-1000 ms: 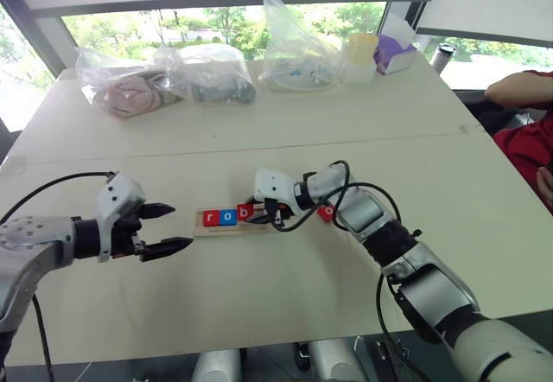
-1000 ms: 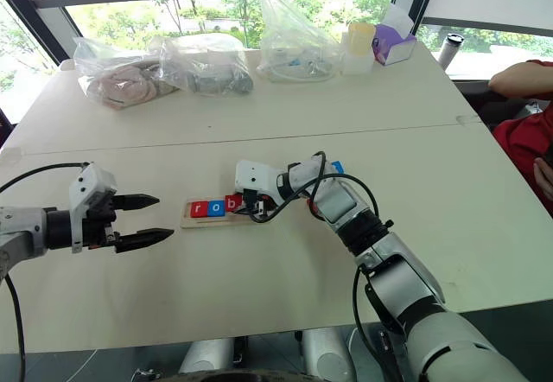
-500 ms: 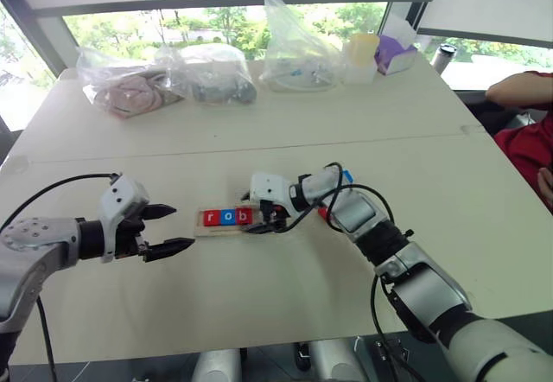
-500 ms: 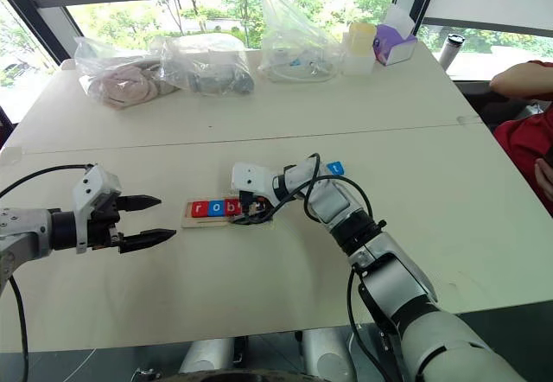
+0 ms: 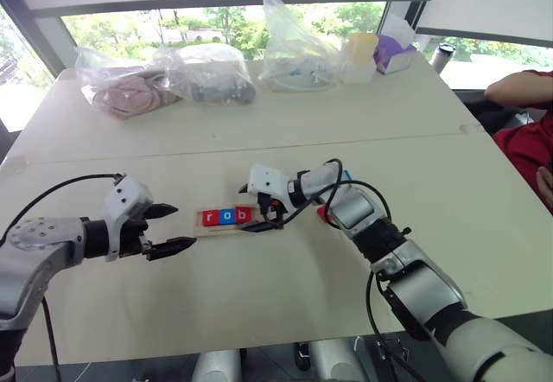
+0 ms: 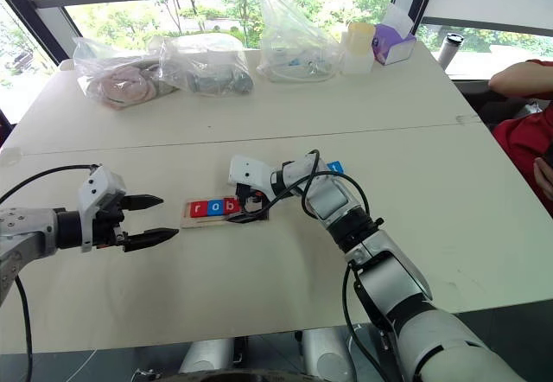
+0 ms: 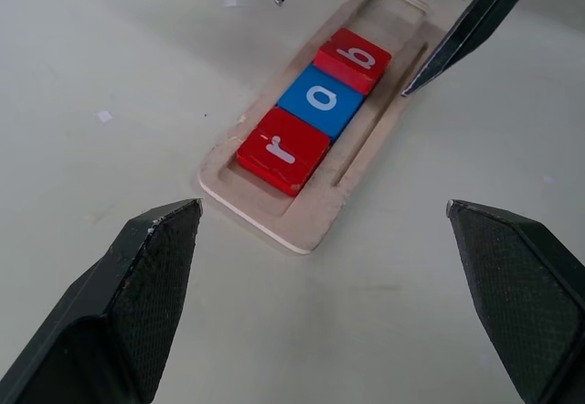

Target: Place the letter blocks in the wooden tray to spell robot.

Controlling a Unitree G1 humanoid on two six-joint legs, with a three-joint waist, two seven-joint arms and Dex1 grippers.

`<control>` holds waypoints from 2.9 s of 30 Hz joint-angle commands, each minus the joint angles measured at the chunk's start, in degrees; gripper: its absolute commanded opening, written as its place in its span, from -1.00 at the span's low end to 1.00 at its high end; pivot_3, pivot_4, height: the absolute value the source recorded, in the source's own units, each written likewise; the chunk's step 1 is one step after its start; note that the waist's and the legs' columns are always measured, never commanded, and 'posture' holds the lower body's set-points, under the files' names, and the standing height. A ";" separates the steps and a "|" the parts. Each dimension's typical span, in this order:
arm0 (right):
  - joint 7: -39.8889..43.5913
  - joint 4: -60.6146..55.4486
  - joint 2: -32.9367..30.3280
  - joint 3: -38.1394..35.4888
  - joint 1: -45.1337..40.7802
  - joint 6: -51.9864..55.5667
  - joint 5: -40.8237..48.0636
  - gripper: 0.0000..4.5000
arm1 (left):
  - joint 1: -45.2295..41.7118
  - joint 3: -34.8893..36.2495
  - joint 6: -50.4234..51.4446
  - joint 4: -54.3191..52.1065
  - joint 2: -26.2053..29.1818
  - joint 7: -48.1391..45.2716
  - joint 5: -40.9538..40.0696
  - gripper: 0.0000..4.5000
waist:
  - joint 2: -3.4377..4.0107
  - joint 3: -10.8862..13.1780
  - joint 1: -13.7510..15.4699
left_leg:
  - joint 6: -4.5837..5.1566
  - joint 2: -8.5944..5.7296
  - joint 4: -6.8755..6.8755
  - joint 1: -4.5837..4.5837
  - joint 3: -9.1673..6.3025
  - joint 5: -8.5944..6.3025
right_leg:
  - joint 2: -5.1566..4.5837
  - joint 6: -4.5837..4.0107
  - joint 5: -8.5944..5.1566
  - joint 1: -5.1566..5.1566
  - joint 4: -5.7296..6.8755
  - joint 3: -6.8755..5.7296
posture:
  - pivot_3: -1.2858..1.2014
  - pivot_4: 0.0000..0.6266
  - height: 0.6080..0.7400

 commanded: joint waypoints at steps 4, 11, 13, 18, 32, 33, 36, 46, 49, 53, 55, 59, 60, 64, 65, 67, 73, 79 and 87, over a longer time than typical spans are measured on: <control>0.77 0.56 0.90 -0.62 -0.56 -0.71 0.71 -0.29 | -0.49 0.70 -1.23 -0.56 0.17 0.21 0.59 1.00 | 0.00 0.00 0.00 | 0.00 0.00 0.00 0.00 0.00 0.00 | 0.00 0.00 0.00 0.00 0.00 0.00 | 0.03 -0.52 1.00; 1.96 -1.07 0.08 -0.82 -0.46 -0.06 1.27 -0.29 | -0.32 0.72 -1.43 -0.47 0.02 0.42 0.90 1.00 | 0.00 0.00 0.00 | 0.00 0.00 0.00 0.00 0.00 0.00 | 0.00 0.00 0.00 0.00 0.00 0.00 | 0.03 -0.52 1.00; 2.38 -1.86 -0.20 -0.78 -0.28 0.38 1.39 -0.29 | -0.47 0.57 -1.52 -0.33 -0.09 0.47 1.05 1.00 | 0.00 0.00 0.00 | 0.00 0.00 0.00 0.00 0.00 0.00 | 0.00 0.00 0.00 0.00 0.00 0.00 | 0.03 -0.52 1.00; 2.60 -1.99 -0.28 -0.75 -0.06 0.76 1.38 -0.29 | -0.81 0.33 -1.59 -0.16 -0.37 0.41 1.35 1.00 | 0.00 0.00 -0.02 | 0.00 0.01 0.00 0.00 0.00 0.00 | 0.00 0.00 0.00 0.00 0.00 0.00 | 0.03 -0.52 1.00; -1.03 -4.25 2.37 -3.77 -2.64 3.66 3.20 0.97 | -0.60 0.25 -1.43 -0.38 -0.57 0.53 1.40 1.00 | 0.00 0.00 -0.07 | 0.00 0.01 0.00 0.00 -0.01 0.00 | 0.00 0.00 0.00 -0.02 0.00 0.00 | 0.03 -0.52 1.00; -2.30 -3.88 2.99 -3.84 -3.05 3.88 2.73 0.97 | -0.70 0.15 -1.46 -0.29 -0.64 0.56 1.41 1.00 | 0.01 0.00 -0.10 | 0.00 0.02 0.00 0.00 -0.01 0.00 | 0.00 0.00 0.00 -0.02 0.00 0.00 | 0.03 -0.52 1.00; -6.27 -1.42 4.35 -3.78 -4.52 3.95 0.91 0.97 | -0.87 -0.06 -1.49 -0.16 -0.84 0.69 1.46 1.00 | 0.01 0.00 -0.08 | 0.00 0.05 -0.01 -0.01 -0.01 0.00 | 0.01 0.00 0.00 -0.03 0.00 0.00 | 0.03 -0.52 1.00; -11.17 3.97 5.56 -0.68 -6.56 1.39 -4.05 0.97 | -0.43 -0.05 -1.17 -0.85 -1.54 1.50 1.27 1.00 | 0.01 0.00 -0.04 | 0.00 0.08 -0.01 -0.04 0.01 0.00 | -0.04 -0.01 -0.01 -0.03 -0.04 0.00 | 0.03 -0.52 1.00; -11.22 4.98 5.15 0.15 -6.86 0.20 -5.56 0.97 | -0.36 0.01 -1.19 -0.83 -1.62 1.64 1.28 1.00 | 0.01 0.00 -0.15 | 0.00 0.09 -0.01 -0.04 0.00 0.00 | -0.01 -0.02 -0.01 -0.04 -0.04 0.00 | 0.03 -0.52 1.00; -9.88 4.36 3.54 0.11 -6.47 -0.43 -6.30 0.97 | -0.23 0.00 -1.28 -0.99 -1.77 1.88 1.32 1.00 | 0.01 0.00 -0.13 | 0.00 0.09 -0.01 -0.03 -0.01 0.00 | 0.01 -0.01 -0.01 -0.04 -0.03 -0.01 | 0.03 -0.52 1.00; -9.15 3.63 2.61 0.22 -6.17 -0.69 -6.58 0.97 | -0.34 -0.10 -1.41 -0.82 -1.81 1.86 1.40 1.00 | 0.01 0.00 -0.01 | 0.00 0.10 -0.01 -0.04 -0.01 0.00 | 0.00 -0.01 -0.01 -0.04 -0.03 -0.01 | 0.03 -0.52 1.00; -8.03 2.34 1.89 0.34 -5.73 -0.14 -6.48 0.97 | -0.73 -0.43 -1.76 -0.36 -1.93 1.78 1.69 1.00 | 0.01 0.00 -0.05 | 0.00 0.09 -0.01 -0.04 0.01 0.00 | -0.02 -0.01 -0.01 -0.04 -0.05 0.00 | 0.03 -0.52 1.00; -8.05 1.93 2.13 -0.11 -5.64 0.59 -6.00 0.97 | -0.87 -0.53 -1.80 -0.27 -2.01 1.78 1.74 1.00 | 0.01 0.00 -0.06 | 0.00 0.09 -0.01 -0.04 0.00 0.00 | -0.02 -0.01 -0.01 -0.03 -0.04 0.00 | 0.03 -0.52 1.00; -11.70 0.04 4.23 -5.92 -7.59 4.23 -2.11 0.97 | -1.21 -0.66 -1.80 -0.25 -2.18 1.79 1.92 1.00 | 0.01 0.00 -0.16 | 0.00 0.10 -0.01 -0.04 0.00 0.00 | 0.02 -0.01 -0.01 -0.05 -0.03 0.00 | 0.03 -0.52 1.00; -13.04 -0.80 4.60 -8.40 -8.16 5.20 -0.56 0.97 | -1.21 -0.53 -1.70 -0.38 -2.18 1.79 1.83 1.00 | 0.01 0.01 -0.15 | 0.00 0.11 -0.02 -0.04 -0.01 0.00 | 0.02 -0.01 0.00 -0.05 -0.02 -0.01 | 0.03 -0.52 1.00; -14.38 -3.32 4.67 -12.48 -8.46 7.29 2.51 0.97 | -1.04 -0.17 -1.44 -0.81 -2.10 1.78 1.55 1.00 | 0.03 0.01 -0.07 | 0.00 0.17 -0.02 -0.05 -0.02 0.00 | 0.02 -0.01 0.00 -0.06 -0.01 -0.01 | 0.03 -0.52 1.00; -17.72 -30.84 -5.31 -26.69 3.02 30.94 13.24 0.97 | -6.62 3.24 7.33 -8.36 -4.59 3.26 -11.60 1.00 | -0.03 -0.02 1.92 | -0.01 0.10 -0.01 -0.21 -0.21 -0.01 | -0.11 0.03 -0.03 0.04 -0.26 -0.15 | 0.03 -0.52 1.00; -27.92 -56.06 -14.63 -23.96 26.68 43.23 8.59 0.97 | -11.47 0.78 11.35 -11.99 -4.72 5.28 -16.29 1.00 | 0.01 -0.01 1.35 | -0.01 -0.04 -0.28 -0.17 -0.11 -0.02 | -0.11 0.05 -0.03 0.17 -0.76 -0.09 | 0.03 -0.52 1.00; -37.07 -64.98 -8.78 -24.46 36.00 52.53 11.26 0.97 | -10.00 -5.14 5.67 -4.32 -2.96 1.29 -8.42 1.00 | 0.03 -0.01 -0.41 | -0.10 0.06 -0.68 0.09 -0.12 0.05 | 0.31 -0.02 0.00 -0.01 -0.70 0.03 | 0.03 -0.52 1.00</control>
